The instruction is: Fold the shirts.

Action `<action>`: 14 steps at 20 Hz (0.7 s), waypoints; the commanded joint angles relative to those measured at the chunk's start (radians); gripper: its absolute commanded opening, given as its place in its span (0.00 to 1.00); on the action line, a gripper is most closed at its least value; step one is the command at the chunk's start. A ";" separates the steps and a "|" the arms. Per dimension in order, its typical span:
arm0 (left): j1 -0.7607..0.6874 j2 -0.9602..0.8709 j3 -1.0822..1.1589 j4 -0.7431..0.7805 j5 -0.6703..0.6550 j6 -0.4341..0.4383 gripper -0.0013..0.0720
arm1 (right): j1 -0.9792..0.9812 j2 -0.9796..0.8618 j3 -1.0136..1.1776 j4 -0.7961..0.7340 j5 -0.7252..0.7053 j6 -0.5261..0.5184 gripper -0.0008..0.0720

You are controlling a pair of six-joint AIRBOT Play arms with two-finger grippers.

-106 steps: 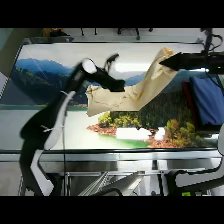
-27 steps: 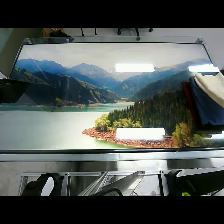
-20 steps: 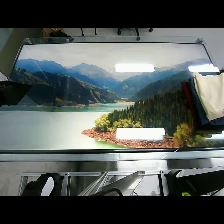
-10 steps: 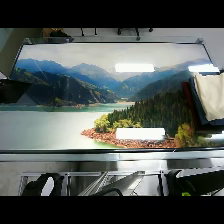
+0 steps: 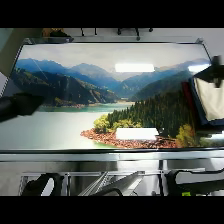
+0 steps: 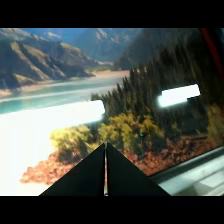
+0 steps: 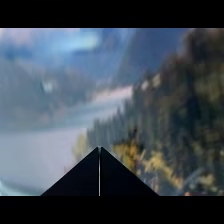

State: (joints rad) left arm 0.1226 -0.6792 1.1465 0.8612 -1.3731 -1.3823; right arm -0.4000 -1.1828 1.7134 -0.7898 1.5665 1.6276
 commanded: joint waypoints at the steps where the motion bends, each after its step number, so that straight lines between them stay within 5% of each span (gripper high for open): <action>1: -0.219 0.124 -0.305 0.003 0.148 -0.066 0.03 | 0.415 0.175 -0.365 -0.109 -0.156 -0.118 0.04; 6: -0.584 0.222 -0.698 0.008 0.457 -0.214 0.03 | 0.854 0.381 -0.849 -0.156 -0.607 -0.113 0.04; 14: -0.752 0.102 -0.723 0.009 0.520 -0.229 0.03 | 0.889 0.349 -0.855 -0.123 -0.546 -0.113 0.04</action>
State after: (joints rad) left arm -0.5770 -0.5331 0.4377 0.8703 -0.8955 -1.6154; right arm 0.4702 -0.8360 0.8753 -0.9192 1.0256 1.5166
